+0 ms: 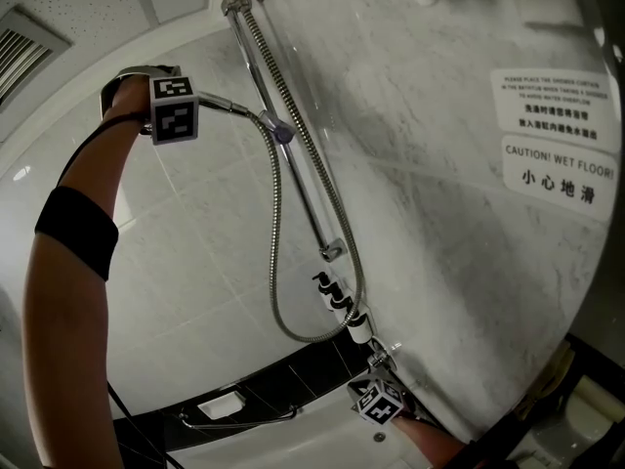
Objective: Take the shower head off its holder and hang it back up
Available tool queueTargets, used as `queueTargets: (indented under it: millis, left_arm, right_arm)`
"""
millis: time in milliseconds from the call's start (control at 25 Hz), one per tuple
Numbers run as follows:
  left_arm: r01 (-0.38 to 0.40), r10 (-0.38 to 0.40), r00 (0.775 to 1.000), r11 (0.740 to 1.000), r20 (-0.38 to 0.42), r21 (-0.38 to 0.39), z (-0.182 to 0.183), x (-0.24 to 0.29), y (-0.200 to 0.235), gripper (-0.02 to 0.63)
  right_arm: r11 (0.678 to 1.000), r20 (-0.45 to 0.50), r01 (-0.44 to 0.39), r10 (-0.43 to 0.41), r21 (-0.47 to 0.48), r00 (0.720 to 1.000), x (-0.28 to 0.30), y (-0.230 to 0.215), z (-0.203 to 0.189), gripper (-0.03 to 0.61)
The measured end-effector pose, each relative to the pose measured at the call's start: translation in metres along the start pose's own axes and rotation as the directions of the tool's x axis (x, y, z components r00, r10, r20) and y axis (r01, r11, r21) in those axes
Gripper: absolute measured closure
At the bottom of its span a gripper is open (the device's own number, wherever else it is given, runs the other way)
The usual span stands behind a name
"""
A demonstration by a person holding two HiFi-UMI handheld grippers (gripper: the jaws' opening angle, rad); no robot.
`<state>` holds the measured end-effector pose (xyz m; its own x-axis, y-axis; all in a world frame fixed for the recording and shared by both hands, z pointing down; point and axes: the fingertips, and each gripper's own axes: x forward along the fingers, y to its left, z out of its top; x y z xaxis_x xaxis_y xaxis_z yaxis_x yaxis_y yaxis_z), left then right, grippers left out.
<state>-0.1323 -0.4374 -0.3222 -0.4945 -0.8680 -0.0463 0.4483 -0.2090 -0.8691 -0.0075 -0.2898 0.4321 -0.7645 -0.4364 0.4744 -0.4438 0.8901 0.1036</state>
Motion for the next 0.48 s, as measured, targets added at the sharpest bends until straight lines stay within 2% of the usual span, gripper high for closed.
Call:
queueTargets:
  millis: [320, 480]
  left_arm:
    - [-0.021, 0.022, 1.0, 0.999, -0.014, 0.031, 0.01, 0.003, 0.008, 0.56]
    - [-0.044, 0.044, 0.999, 0.997, -0.003, 0.059, 0.028, 0.004, 0.012, 0.56]
  right_arm:
    - [1.0, -0.013, -0.001, 0.001, 0.012, 1.0, 0.0, -0.004, -0.012, 0.558]
    - [1.0, -0.019, -0.002, 0.002, 0.01, 1.0, -0.004, -0.003, -0.012, 0.558]
